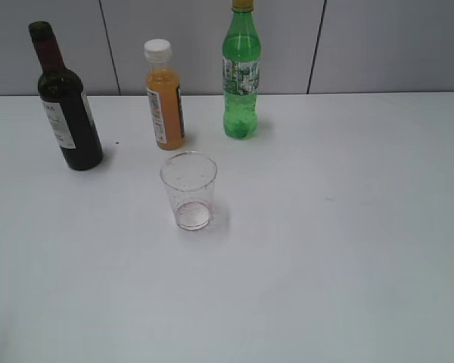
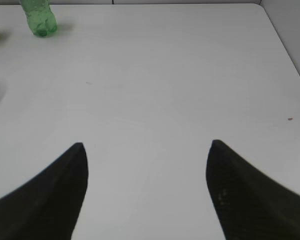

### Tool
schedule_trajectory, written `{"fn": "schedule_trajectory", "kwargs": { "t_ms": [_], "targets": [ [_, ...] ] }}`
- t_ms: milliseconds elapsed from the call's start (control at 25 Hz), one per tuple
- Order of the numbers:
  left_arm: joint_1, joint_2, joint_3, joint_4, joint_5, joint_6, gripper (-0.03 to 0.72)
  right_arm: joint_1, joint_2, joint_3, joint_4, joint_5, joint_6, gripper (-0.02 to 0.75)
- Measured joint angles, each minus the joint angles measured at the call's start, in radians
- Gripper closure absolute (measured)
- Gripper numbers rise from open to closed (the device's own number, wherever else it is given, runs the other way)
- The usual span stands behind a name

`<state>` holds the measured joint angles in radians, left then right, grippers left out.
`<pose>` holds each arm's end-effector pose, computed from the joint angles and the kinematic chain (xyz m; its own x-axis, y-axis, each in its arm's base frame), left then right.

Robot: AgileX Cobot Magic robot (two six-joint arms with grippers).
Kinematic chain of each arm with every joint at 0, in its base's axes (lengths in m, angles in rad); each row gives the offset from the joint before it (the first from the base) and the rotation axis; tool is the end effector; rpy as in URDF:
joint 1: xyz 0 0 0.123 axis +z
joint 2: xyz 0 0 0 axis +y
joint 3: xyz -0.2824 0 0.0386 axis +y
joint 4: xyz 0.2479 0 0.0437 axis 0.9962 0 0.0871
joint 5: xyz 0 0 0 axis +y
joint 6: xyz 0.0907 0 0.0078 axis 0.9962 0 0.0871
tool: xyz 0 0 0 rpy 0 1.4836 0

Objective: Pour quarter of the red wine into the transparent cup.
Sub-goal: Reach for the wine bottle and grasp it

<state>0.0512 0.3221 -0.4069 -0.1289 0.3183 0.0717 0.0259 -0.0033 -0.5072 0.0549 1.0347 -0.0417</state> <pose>0.0777 0.0003 0.3004 -0.1424 -0.0581 -0.9881 -0.0186 0.9983 -0.0560 -0.0053 0.0042 0.2814 -0.4215 -0.0245 -0.9065 -0.0744 0.9972 0.0076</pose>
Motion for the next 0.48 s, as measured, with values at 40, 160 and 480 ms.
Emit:
{"fn": "schedule_trajectory", "kwargs": {
  "t_ms": [40, 160, 480],
  "targets": [
    [-0.002, 0.046, 0.000, 0.000, -0.051, 0.000, 0.020, 0.000, 0.000, 0.000, 0.000, 0.000, 0.000, 0.150],
    [-0.027, 0.173, 0.001, 0.000, -0.215, 0.000, 0.030, 0.000, 0.000, 0.000, 0.000, 0.000, -0.001, 0.150],
    [-0.124, 0.498, 0.001, -0.001, -0.515, -0.001, 0.047, 0.000, 0.000, 0.000, 0.000, 0.000, -0.001, 0.151]
  ]
}}
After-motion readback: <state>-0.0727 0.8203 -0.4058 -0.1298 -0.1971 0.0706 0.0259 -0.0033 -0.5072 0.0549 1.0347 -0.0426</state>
